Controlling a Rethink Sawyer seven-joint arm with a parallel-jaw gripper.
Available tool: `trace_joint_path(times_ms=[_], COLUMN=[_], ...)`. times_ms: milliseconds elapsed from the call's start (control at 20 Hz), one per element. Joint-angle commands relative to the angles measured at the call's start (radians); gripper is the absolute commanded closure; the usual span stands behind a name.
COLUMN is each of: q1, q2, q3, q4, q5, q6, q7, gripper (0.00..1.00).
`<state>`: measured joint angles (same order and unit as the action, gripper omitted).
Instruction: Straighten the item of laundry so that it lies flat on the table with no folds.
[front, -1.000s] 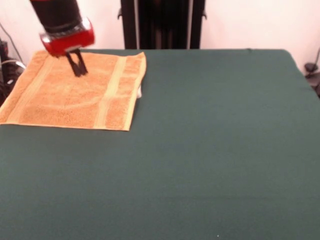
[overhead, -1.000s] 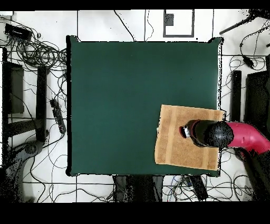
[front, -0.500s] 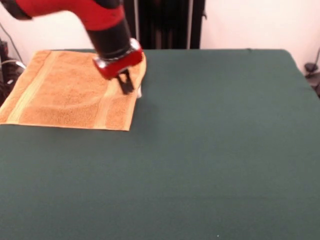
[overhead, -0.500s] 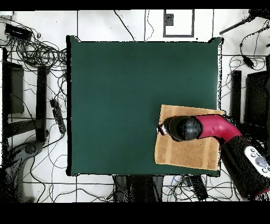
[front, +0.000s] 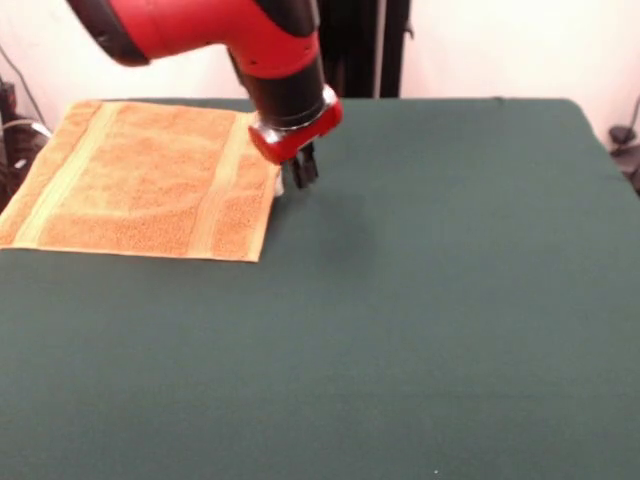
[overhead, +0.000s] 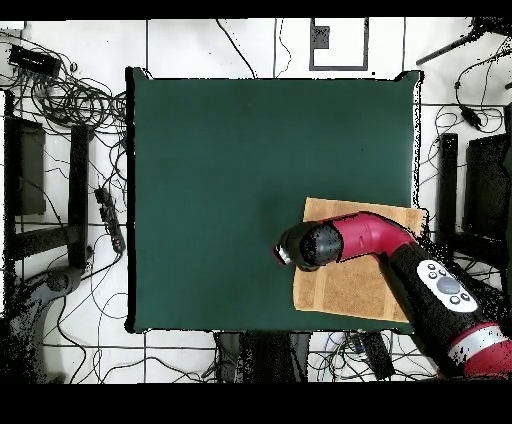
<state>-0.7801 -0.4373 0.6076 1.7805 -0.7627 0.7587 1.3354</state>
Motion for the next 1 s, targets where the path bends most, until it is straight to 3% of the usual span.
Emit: trace_joint_path(times_ms=[50, 400, 1000], q1=[0.082, 0.072, 0.048], q2=[-0.072, -0.130, -0.006], q3=[-0.093, -0.105, -0.161], q4=[0.081, 0.099, -0.013], q5=[-0.053, -0.017, -0.079], q6=[-0.064, -0.019, -0.077], q7=[0.132, 0.081, 0.023], gripper=[1.00, 1.00, 1.00])
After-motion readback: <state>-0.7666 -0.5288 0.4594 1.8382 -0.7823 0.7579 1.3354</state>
